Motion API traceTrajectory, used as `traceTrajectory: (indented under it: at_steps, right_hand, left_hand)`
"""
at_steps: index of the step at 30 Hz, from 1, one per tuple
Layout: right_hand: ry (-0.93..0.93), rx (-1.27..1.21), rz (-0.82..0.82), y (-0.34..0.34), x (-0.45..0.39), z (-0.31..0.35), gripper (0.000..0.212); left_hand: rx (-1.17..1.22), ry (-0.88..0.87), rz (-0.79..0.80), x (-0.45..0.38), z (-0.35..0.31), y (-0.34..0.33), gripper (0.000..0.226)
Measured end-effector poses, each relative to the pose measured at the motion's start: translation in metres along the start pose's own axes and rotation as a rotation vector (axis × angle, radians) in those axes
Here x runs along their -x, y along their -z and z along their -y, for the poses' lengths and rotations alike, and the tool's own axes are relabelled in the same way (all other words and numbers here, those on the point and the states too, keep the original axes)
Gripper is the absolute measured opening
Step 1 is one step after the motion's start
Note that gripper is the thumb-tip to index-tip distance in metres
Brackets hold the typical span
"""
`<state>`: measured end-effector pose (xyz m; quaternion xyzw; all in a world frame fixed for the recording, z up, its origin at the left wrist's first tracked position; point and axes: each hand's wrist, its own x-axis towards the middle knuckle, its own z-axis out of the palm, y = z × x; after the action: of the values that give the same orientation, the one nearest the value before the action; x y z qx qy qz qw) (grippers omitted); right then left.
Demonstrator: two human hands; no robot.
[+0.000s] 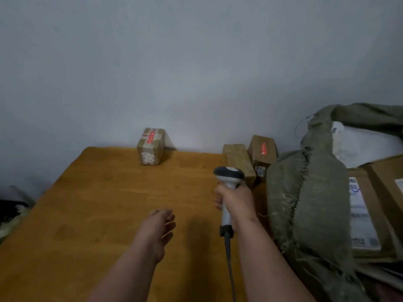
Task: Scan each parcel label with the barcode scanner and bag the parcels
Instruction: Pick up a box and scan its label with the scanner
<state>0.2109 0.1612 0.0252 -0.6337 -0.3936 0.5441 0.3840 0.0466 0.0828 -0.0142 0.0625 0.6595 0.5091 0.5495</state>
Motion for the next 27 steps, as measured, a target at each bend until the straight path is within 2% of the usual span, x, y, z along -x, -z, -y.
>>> traceTrajectory:
  at_steps: [3,12,14,16,20,23,27]
  right_hand:
    - [0.024,0.045,-0.12,0.0,-0.047,0.001,0.013]
    - [0.09,0.205,-0.325,0.013,-0.151,-0.013,0.017]
    - [0.073,0.177,-0.315,0.017,-0.168,-0.018,0.019]
    - [0.039,0.135,-0.287,0.019,-0.182,-0.022,0.03]
    - [-0.01,0.073,-0.211,0.021,-0.198,-0.029,0.041]
    - [-0.012,0.097,-0.169,0.017,-0.199,-0.034,0.031]
    - [-0.02,0.108,-0.107,0.002,-0.178,-0.043,0.03]
  left_hand:
    - [-0.058,-0.002,0.065,-0.031,-0.014,-0.031,0.006]
    - [-0.175,0.025,0.31,-0.11,-0.019,-0.11,0.007]
    - [-0.185,0.034,0.343,-0.126,-0.019,-0.126,0.008]
    - [-0.198,0.037,0.379,-0.138,-0.019,-0.139,0.01]
    - [-0.248,0.021,0.441,-0.159,-0.019,-0.16,0.047]
    - [-0.255,0.035,0.47,-0.17,-0.023,-0.172,0.053]
    - [-0.324,-0.022,0.446,-0.184,-0.025,-0.171,0.057]
